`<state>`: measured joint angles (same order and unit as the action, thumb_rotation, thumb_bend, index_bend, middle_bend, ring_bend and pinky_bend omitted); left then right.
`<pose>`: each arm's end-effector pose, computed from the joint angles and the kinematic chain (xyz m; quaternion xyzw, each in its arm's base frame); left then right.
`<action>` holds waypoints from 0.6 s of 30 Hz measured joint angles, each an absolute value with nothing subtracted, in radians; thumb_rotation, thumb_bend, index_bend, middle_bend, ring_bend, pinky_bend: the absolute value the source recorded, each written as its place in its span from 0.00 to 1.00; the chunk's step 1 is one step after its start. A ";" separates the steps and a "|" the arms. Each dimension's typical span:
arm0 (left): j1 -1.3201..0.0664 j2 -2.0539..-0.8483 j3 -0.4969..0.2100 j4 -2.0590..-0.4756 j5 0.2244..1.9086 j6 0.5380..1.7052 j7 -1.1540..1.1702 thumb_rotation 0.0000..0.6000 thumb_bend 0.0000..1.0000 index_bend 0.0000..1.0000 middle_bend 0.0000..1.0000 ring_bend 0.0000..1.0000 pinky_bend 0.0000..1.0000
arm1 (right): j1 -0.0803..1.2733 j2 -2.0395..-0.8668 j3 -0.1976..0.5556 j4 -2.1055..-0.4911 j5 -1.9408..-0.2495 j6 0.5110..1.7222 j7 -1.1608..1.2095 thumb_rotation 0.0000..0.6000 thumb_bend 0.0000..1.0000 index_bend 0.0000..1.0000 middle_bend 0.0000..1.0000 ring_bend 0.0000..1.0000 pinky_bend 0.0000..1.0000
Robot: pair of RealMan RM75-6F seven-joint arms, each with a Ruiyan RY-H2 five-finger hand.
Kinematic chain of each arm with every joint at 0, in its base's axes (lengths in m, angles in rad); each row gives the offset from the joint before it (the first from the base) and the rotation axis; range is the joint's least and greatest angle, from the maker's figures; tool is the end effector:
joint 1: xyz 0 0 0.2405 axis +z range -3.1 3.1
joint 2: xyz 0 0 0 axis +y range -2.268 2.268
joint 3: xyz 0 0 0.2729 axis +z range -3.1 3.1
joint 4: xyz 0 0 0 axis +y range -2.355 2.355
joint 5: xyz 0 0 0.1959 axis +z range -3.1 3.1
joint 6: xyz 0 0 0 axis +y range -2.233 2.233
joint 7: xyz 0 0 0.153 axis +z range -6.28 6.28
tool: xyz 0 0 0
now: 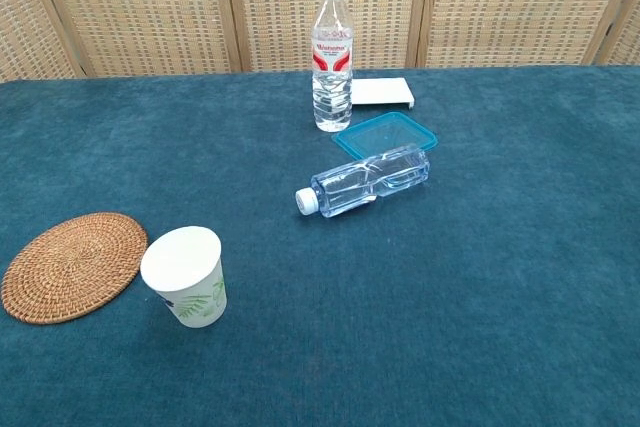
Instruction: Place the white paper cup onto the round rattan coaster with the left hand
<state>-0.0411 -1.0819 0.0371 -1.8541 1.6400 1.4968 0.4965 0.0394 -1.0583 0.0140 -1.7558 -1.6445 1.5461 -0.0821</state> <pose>-0.2693 0.1560 0.1588 -0.6899 -0.2890 -0.3025 0.5908 -0.2840 -0.1666 0.1835 0.6219 -0.3614 0.4118 0.5594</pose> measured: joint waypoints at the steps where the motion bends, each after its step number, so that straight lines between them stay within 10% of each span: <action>1: -0.041 -1.082 0.037 -1.854 1.641 1.497 0.494 1.00 0.26 0.00 0.00 0.00 0.00 | 0.040 -1.058 0.014 -1.756 -1.645 1.546 -0.083 1.00 0.12 0.04 0.00 0.00 0.00; 18: -0.197 -1.037 0.042 -1.849 1.818 1.338 0.404 1.00 0.26 0.00 0.00 0.00 0.00 | 0.036 -1.060 0.020 -1.759 -1.630 1.549 -0.093 1.00 0.12 0.04 0.00 0.00 0.00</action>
